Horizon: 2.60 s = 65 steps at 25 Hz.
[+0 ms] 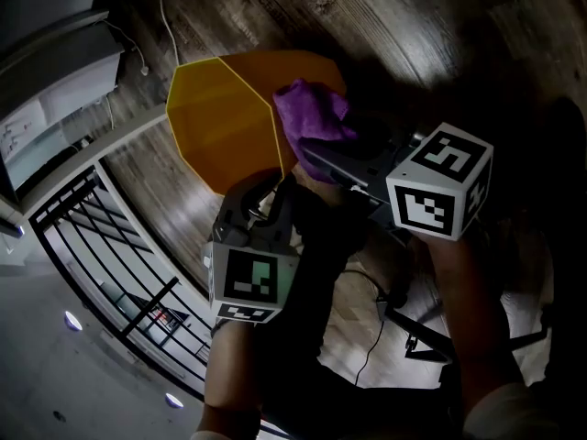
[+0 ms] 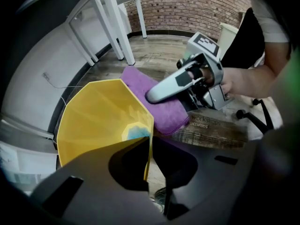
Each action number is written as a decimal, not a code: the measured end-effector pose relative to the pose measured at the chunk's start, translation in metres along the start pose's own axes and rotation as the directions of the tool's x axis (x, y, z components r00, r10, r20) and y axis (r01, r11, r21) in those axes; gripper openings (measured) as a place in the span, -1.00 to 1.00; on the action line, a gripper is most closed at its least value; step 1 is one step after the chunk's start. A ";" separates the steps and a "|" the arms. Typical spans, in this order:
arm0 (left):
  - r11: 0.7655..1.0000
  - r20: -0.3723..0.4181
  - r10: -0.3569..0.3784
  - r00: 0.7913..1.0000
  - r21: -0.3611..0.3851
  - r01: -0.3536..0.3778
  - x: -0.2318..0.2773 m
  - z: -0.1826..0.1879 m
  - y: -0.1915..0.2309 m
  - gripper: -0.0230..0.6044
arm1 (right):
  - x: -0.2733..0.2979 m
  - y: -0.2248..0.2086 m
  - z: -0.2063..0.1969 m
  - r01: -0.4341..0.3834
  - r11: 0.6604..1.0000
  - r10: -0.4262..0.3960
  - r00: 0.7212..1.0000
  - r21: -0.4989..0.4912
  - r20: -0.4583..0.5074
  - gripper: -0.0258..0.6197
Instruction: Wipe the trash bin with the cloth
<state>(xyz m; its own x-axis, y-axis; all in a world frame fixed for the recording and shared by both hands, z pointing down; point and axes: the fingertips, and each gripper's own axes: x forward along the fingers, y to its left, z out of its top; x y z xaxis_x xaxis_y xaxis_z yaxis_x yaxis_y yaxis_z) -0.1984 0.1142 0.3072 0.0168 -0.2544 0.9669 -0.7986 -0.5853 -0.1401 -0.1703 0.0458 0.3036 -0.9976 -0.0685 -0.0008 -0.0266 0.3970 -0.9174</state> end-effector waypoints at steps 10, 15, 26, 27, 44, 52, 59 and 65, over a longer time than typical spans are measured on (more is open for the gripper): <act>1.000 0.015 -0.020 1.000 0.005 0.020 -0.001 0.001 -0.005 -0.87 | 0.003 -0.057 -0.030 0.126 0.990 -0.122 0.991 0.064 -0.057 -0.40; 0.998 0.012 -0.057 0.998 0.031 0.057 -0.002 0.001 -0.016 -0.88 | 0.000 -0.091 -0.048 0.212 0.975 -0.203 0.972 0.068 -0.114 -0.40; 0.988 0.053 -0.139 0.989 0.075 0.135 -0.005 0.010 -0.038 -0.88 | -0.020 -0.148 -0.076 0.346 0.933 -0.325 0.929 0.105 -0.176 -0.40; 0.987 0.056 -0.145 0.988 0.080 0.140 -0.005 0.012 -0.040 -0.88 | -0.024 -0.152 -0.077 0.361 0.926 -0.339 0.923 0.108 -0.179 -0.40; 0.986 0.092 -0.117 0.989 0.127 0.105 -0.008 0.022 -0.048 -0.74 | -0.035 -0.208 -0.113 0.612 0.785 -0.564 0.770 0.098 -0.297 -0.40; 0.976 0.145 -0.048 0.988 0.218 0.015 -0.031 0.008 -0.033 -0.09 | -0.033 -0.209 -0.114 0.620 0.778 -0.577 0.769 0.100 -0.274 -0.40; 0.969 0.010 0.008 1.000 0.249 -0.010 -0.025 -0.048 -0.007 -0.04 | -0.034 -0.209 -0.114 0.617 0.778 -0.576 0.775 0.115 -0.260 -0.40; 0.972 -0.022 0.058 0.998 0.231 -0.051 -0.012 -0.051 0.004 -0.14 | -0.038 -0.204 -0.111 0.611 0.782 -0.569 0.780 0.122 -0.259 -0.40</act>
<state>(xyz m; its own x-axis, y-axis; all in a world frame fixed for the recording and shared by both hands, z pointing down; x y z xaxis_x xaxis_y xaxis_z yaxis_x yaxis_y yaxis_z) -0.2323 0.1544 0.3060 -0.0427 -0.2704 0.9618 -0.6379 -0.7336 -0.2345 -0.1340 0.0693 0.5355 -0.7798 -0.0427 0.6245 -0.6225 0.1574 -0.7666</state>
